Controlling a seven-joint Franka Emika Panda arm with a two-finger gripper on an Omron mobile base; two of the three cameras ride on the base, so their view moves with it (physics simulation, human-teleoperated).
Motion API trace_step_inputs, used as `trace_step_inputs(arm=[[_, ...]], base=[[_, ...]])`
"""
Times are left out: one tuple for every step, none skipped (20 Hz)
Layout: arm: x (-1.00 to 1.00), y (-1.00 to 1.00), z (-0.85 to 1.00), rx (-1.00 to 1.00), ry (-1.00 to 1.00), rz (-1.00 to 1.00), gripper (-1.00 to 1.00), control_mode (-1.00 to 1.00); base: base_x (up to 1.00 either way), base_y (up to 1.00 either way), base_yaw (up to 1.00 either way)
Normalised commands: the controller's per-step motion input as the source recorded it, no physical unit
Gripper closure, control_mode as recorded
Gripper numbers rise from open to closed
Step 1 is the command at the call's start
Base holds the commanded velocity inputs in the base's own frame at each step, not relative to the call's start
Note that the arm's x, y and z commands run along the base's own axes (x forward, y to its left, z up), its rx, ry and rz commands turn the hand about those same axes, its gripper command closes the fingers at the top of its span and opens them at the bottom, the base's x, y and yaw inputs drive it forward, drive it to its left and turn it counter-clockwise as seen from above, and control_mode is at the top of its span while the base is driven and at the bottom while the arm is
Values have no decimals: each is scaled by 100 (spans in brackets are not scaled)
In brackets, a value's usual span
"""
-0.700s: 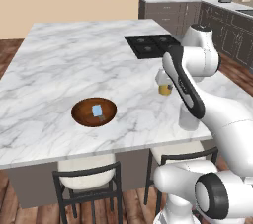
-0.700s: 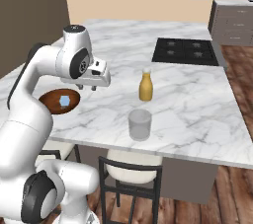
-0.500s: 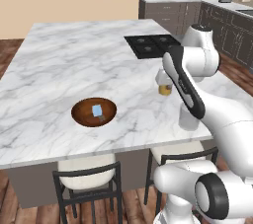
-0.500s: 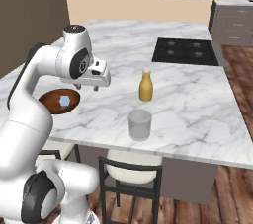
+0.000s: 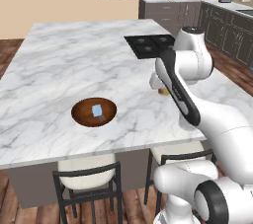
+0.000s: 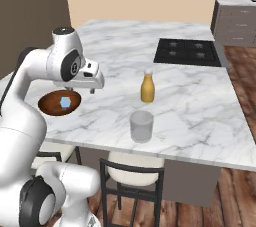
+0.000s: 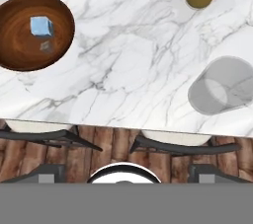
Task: There are two ice cubes in the ice bowl. Place both ice cubes in the glass cup.
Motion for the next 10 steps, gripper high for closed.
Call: trace_step_inputs(arm=[[0,56,-11,0,0,0,-100,-100],[0,59,-11,0,0,0,-100,-100],[0,58,-14,0,0,0,-100,-100],[0,57,-18,1,0,0,-100,-100],[0,61,-24,2,0,0,-100,-100],[0,61,-27,3,0,0,-100,-100],[0,59,-28,5,0,0,-100,-100],[0,57,-29,5,0,0,-100,-100],[0,56,-35,6,0,0,-100,-100],[0,56,-38,6,0,0,-100,-100]], base=[[0,0,0],[0,0,0],[0,0,0],[0,0,0],[0,0,0],[0,0,0],[0,0,0],[0,0,0],[0,0,0],[0,0,0]])
